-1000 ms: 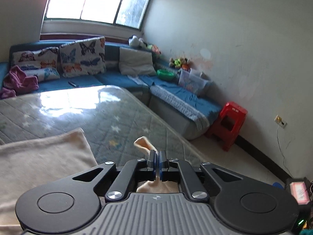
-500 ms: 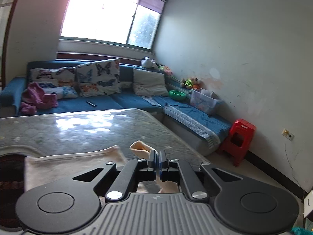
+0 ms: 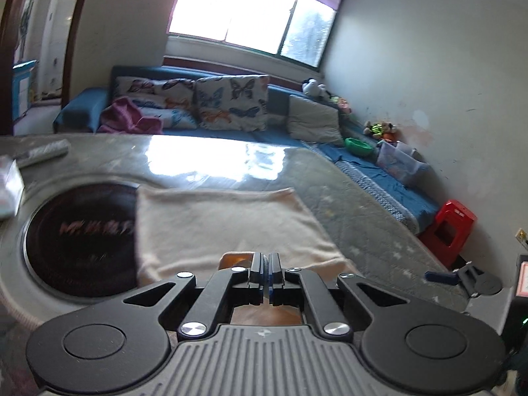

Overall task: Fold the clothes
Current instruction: 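Lower the folded side onto the shirt and release with the left gripper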

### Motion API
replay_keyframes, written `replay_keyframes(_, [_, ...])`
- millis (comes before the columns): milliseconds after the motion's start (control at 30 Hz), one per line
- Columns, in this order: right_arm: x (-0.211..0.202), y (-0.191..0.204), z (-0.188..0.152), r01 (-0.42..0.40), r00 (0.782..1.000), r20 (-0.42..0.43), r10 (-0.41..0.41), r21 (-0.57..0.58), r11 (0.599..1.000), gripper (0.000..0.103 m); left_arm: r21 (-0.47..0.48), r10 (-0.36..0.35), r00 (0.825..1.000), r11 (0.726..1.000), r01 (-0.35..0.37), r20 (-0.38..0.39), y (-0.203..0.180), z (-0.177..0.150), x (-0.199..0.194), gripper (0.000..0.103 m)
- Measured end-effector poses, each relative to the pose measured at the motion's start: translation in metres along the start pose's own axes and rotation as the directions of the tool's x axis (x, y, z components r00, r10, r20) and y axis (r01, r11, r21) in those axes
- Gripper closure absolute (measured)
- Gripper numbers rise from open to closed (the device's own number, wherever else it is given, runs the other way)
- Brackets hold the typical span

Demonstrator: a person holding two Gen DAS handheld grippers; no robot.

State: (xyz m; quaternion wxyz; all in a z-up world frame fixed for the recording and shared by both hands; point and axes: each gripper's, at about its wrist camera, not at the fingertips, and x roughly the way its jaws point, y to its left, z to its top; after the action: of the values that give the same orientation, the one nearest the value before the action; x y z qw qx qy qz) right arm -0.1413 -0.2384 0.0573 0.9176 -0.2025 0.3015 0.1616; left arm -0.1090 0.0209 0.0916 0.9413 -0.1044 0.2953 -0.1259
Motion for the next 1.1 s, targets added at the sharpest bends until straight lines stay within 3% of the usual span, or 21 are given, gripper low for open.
replay_keyframes(267, [-0.017, -0.024, 0.008, -0.162, 0.987, 0.013, 0.162, 0.098, 0.982, 0.000, -0.037, 0.028, 1.000, 0.999, -0.028, -0.014, 0.022, -0.017, -0.008, 0.100])
replay_keyframes(367, [-0.012, -0.036, 0.019, -0.110, 0.993, 0.045, 0.105, 0.153, 0.982, 0.000, -0.046, 0.033, 0.999, 0.998, -0.033, -0.008, 0.025, -0.017, -0.010, 0.100])
replay_keyframes(467, [0.008, -0.042, 0.027, -0.024, 1.000, 0.022, 0.020, 0.166, 0.986, 0.000, -0.044, 0.035, 0.999, 0.998, -0.035, -0.020, 0.025, -0.019, -0.007, 0.100])
replay_keyframes(800, [0.060, -0.012, 0.037, 0.008, 1.000, -0.015, -0.007, 0.078, 0.997, 0.000, -0.065, 0.073, 0.995, 0.995, -0.078, -0.069, 0.034, -0.032, -0.003, 0.100])
replay_keyframes(1100, [0.057, -0.020, 0.044, 0.033, 0.999, 0.001, -0.033, 0.094, 0.995, 0.000, -0.059, 0.072, 0.994, 0.995, -0.077, -0.085, 0.033, -0.026, 0.001, 0.098])
